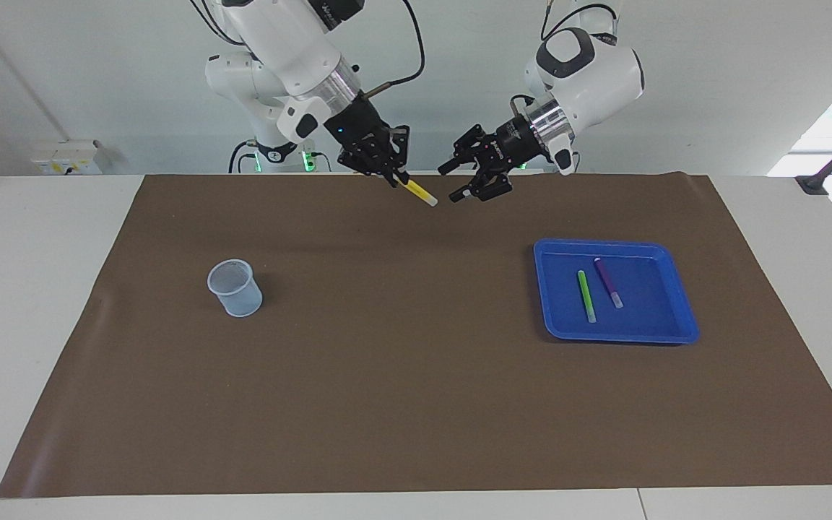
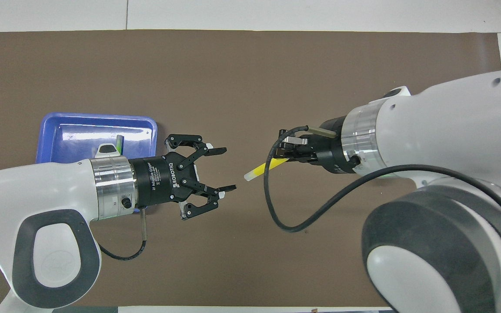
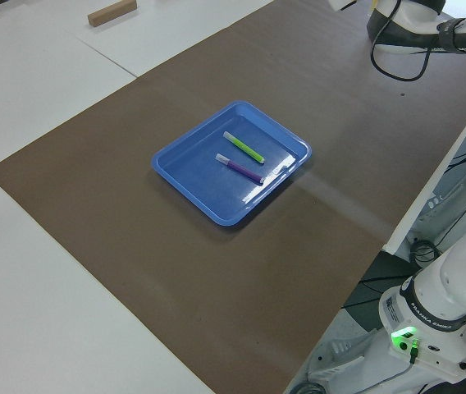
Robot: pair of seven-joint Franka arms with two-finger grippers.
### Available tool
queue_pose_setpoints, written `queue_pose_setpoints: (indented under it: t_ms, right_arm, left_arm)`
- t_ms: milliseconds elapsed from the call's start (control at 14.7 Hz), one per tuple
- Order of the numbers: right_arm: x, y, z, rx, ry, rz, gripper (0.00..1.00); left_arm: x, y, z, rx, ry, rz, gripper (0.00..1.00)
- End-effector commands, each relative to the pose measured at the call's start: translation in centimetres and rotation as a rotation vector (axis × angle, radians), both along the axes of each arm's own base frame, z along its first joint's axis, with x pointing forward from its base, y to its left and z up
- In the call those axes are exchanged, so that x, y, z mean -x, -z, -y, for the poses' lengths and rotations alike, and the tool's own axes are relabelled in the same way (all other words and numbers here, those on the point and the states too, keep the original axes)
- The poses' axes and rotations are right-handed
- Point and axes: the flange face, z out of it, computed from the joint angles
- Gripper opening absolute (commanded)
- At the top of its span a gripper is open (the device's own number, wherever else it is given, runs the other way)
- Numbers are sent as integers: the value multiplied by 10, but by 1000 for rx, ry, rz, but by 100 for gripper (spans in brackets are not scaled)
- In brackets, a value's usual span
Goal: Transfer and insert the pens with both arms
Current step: 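Insert the yellow pen into the clear cup with the right gripper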
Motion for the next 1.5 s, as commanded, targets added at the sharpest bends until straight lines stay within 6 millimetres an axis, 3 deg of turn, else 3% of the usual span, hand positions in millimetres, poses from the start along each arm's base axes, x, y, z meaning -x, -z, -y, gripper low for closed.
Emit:
queue_pose_setpoints:
  t_ms: [0,273,478,546,887,1023,1296,1433]
  right_arm:
    - [2,8,46,121,-65,56,0]
    - [3,31,84,273,-116,87,0]
    - [6,49,106,412,-200,178,0]
    - [5,55,122,458,-230,196,0]
    - [3,82,196,589,-421,315,0]
    - [5,92,222,595,-451,329,0]
    - [17,118,251,588,-409,318,0]
    - [19,129,254,585,-401,312,0]
  left_arm:
    - [9,7,-11,-21,-30,8,100]
    - [4,13,-22,-164,74,156,100]
    - [-7,20,-48,-280,217,321,100]
    - [-9,24,-56,-337,303,371,100]
    - [-25,37,-127,-460,635,548,100]
    - [-31,50,-143,-519,749,601,100]
    - [-49,81,-197,-654,1029,697,100]
    - [-63,112,-230,-702,1239,748,100]
